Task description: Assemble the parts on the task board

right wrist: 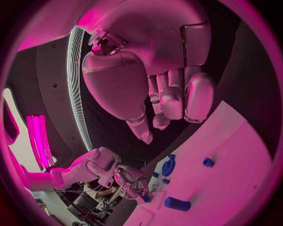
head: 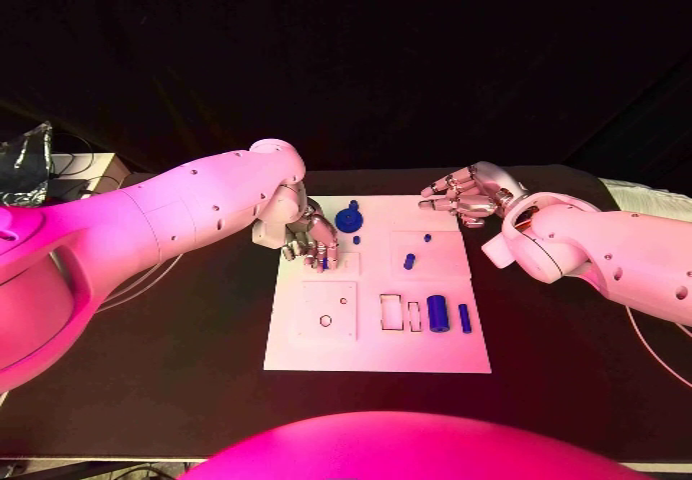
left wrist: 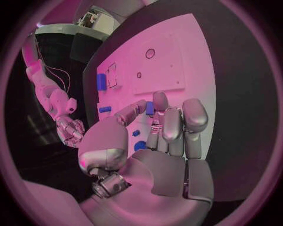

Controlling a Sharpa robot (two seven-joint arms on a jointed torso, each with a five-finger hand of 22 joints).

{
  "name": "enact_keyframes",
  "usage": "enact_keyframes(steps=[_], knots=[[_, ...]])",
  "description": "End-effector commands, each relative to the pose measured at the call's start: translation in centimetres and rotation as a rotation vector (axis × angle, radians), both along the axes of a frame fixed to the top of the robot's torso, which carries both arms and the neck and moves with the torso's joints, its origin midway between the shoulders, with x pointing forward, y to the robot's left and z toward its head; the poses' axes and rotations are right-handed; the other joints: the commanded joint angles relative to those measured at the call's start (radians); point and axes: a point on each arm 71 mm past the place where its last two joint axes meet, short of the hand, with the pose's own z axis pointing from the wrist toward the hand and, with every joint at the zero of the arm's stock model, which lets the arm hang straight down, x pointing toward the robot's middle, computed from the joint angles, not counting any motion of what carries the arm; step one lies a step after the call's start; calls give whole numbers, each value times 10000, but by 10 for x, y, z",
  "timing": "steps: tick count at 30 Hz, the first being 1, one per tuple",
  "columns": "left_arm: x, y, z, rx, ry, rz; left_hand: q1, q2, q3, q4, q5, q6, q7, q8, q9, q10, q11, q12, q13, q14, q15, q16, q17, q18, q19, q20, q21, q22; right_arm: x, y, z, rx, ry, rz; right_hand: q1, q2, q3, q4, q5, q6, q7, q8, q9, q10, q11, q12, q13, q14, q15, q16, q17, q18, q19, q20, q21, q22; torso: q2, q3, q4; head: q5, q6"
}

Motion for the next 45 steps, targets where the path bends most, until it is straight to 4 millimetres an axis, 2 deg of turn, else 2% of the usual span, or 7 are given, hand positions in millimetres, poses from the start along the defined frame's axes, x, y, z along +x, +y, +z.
enact_keyframes(steps=[1, 14, 17, 24, 31, 38, 45], knots=[[-2, 3, -7, 411, 15, -3, 746, 765, 97, -58, 21, 103, -77, 30, 69, 0, -82, -54, 11, 38, -3, 58, 11, -183, 87, 1, 41, 1079, -1, 2, 0, -19, -23, 198, 83, -9, -21, -53, 69, 32, 36, -35, -8, 3, -61, -49, -8, 21, -65, -66, -7, 5, 770, -60, 1, 1549, -1, 5, 3, 0, 0], [0, 6, -7, 436, 47, 77, 646, 831, -43, -107, -28, 130, -94, -16, 133, 18, -83, -54, 49, 45, -1, 72, 31, -184, 94, 14, 59, 1083, -1, 2, 0, -18, -24, 205, 83, -9, -21, -53, 69, 32, 36, -35, -8, 3, -61, -49, -8, 21, -65, -66, -7, 5, 770, -60, 1, 1549, -6, 6, -1, 26, 0], [0, 4, -7, 409, 62, 75, 719, 874, -480, -7, -55, 181, -126, -51, 120, 48, -91, -64, 53, 52, 2, 95, 56, -194, 95, 18, 69, 1087, -1, 2, 0, -20, -24, 205, 83, -9, -21, -53, 69, 32, 36, -35, -8, 3, -61, -49, -8, 21, -65, -66, -7, 5, 770, -60, 1, 1549, -3, 7, 2, 27, 0], [0, 4, -8, 367, 107, 88, 718, 741, -1701, 248, -106, 284, -206, -166, 16, 77, -109, -70, 68, 56, -5, 104, 72, -216, 98, 7, 66, 1082, 0, 2, 0, -23, -24, 207, 93, -12, -17, -70, 76, 36, 33, -36, -10, 6, -62, -48, -6, 22, -66, -66, -3, 4, 771, -61, 5, 1550, 3, 13, -4, 20, 0], [0, 3, -8, 318, 109, 146, 807, 831, -3046, 772, -189, 381, -228, -237, -60, 85, -112, -70, 85, 57, -7, 109, 83, -224, 108, 3, 61, 1079, 0, 3, 0, -24, -25, 212, 105, -4, -9, -80, 75, 37, 34, -35, -11, 4, -63, -53, -10, 23, -66, -64, 0, 2, 772, -61, 14, 1552, 5, 11, 6, 12, 0], [1, 4, -8, 270, -15, 312, 912, 925, -3485, 1020, -180, 404, -225, -277, -95, 96, -108, -71, 90, 61, -12, 110, 86, -226, 118, -3, 71, 1086, 0, 3, 0, -26, -24, 217, 105, -4, -9, -80, 75, 37, 34, -35, -11, 4, -63, -53, -10, 23, -66, -64, 0, 2, 772, -61, 14, 1552, 4, 8, 0, 13, 0], [1, 5, -8, 246, -105, 426, 986, 854, -3994, 1244, -185, 437, -237, -266, -87, 105, -112, -70, 98, 64, -15, 122, 95, -228, 131, -6, 81, 1091, 0, 3, 0, -27, -25, 219, 105, -4, -9, -80, 75, 37, 34, -35, -11, 4, -63, -53, -10, 23, -66, -64, 0, 2, 772, -61, 14, 1552, 2, 3, -1, 10, 0]])
